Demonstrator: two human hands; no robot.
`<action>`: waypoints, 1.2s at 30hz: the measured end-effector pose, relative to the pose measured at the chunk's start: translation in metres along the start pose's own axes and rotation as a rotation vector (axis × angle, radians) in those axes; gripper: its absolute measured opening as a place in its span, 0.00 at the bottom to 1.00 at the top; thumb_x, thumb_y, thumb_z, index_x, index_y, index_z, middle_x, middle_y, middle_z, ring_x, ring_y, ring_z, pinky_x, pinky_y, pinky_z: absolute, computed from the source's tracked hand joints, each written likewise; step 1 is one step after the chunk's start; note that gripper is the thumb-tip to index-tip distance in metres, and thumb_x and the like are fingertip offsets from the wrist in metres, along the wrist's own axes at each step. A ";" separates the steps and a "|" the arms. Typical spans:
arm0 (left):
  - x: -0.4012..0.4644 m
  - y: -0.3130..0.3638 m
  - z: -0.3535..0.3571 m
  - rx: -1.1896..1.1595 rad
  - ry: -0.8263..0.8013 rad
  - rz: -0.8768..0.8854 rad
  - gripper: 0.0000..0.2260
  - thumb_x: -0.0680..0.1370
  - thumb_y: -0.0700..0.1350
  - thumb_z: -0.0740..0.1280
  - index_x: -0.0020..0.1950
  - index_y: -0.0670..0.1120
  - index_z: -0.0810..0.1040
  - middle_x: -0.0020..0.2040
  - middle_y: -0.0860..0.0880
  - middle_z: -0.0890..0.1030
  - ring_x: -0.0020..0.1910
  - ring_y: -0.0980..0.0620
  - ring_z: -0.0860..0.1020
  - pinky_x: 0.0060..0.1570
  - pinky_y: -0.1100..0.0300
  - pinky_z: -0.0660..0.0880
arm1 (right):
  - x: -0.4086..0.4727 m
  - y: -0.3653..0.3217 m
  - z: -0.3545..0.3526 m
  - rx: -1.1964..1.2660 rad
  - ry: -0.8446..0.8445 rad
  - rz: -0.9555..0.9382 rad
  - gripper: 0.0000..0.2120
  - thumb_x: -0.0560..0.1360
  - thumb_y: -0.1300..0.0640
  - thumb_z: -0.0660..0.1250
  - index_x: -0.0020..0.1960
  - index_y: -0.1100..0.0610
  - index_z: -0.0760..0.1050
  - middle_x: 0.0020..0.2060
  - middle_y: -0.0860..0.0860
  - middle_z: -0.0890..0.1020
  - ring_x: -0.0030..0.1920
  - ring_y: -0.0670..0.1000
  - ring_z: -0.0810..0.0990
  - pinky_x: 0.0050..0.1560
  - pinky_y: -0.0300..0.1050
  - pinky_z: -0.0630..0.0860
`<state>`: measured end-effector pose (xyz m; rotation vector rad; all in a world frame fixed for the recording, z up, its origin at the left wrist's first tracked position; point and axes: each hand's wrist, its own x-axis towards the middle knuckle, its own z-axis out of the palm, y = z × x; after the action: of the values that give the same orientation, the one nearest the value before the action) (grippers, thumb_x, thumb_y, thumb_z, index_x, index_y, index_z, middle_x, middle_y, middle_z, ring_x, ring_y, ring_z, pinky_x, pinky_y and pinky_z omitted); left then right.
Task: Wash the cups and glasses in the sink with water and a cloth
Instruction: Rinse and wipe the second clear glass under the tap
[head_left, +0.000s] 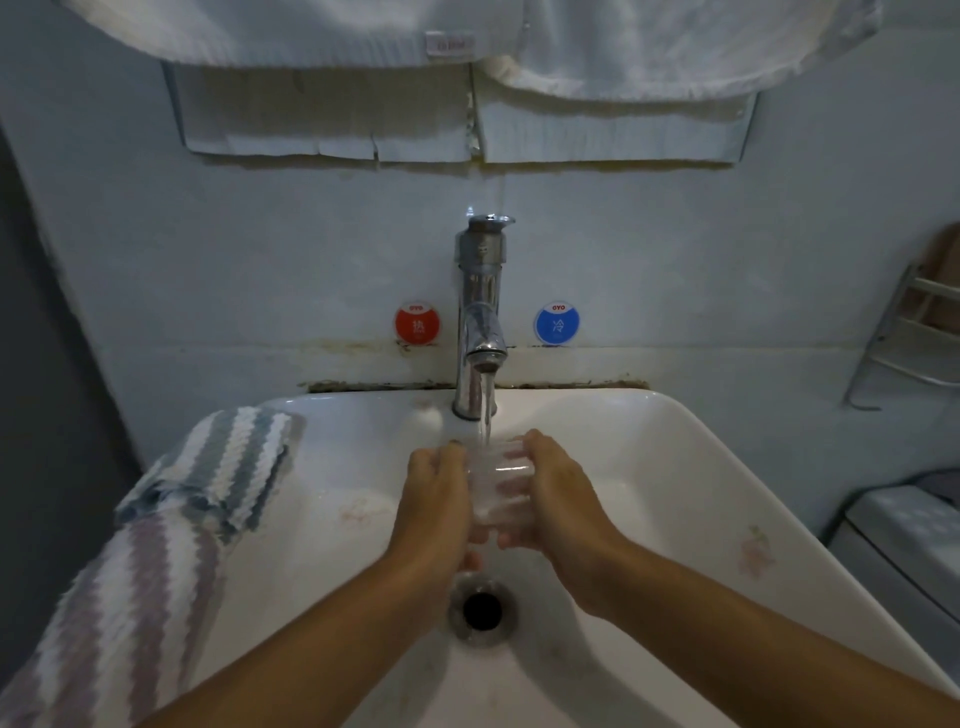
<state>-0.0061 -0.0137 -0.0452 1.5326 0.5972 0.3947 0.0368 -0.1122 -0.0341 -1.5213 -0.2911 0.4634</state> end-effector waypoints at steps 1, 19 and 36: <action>0.000 -0.001 0.000 -0.002 0.004 -0.023 0.14 0.82 0.54 0.54 0.60 0.51 0.74 0.48 0.44 0.83 0.42 0.41 0.83 0.31 0.57 0.77 | 0.000 0.001 0.000 -0.010 0.005 -0.009 0.15 0.83 0.51 0.52 0.54 0.56 0.75 0.36 0.51 0.84 0.35 0.50 0.82 0.32 0.43 0.77; -0.009 0.005 -0.002 0.021 0.037 0.121 0.09 0.82 0.49 0.57 0.60 0.46 0.69 0.51 0.46 0.78 0.38 0.52 0.77 0.28 0.65 0.72 | -0.004 -0.002 0.000 -0.024 -0.061 0.042 0.13 0.81 0.43 0.60 0.58 0.50 0.71 0.47 0.54 0.81 0.39 0.52 0.80 0.36 0.44 0.77; -0.009 0.007 -0.006 0.004 -0.021 0.047 0.12 0.81 0.52 0.62 0.59 0.46 0.69 0.51 0.44 0.78 0.38 0.47 0.81 0.28 0.59 0.76 | -0.004 0.006 0.004 -0.035 -0.046 0.047 0.15 0.76 0.43 0.68 0.58 0.48 0.71 0.49 0.54 0.79 0.43 0.54 0.84 0.39 0.44 0.81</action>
<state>-0.0155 -0.0138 -0.0366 1.5552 0.5472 0.4127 0.0311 -0.1103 -0.0393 -1.5552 -0.3014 0.5337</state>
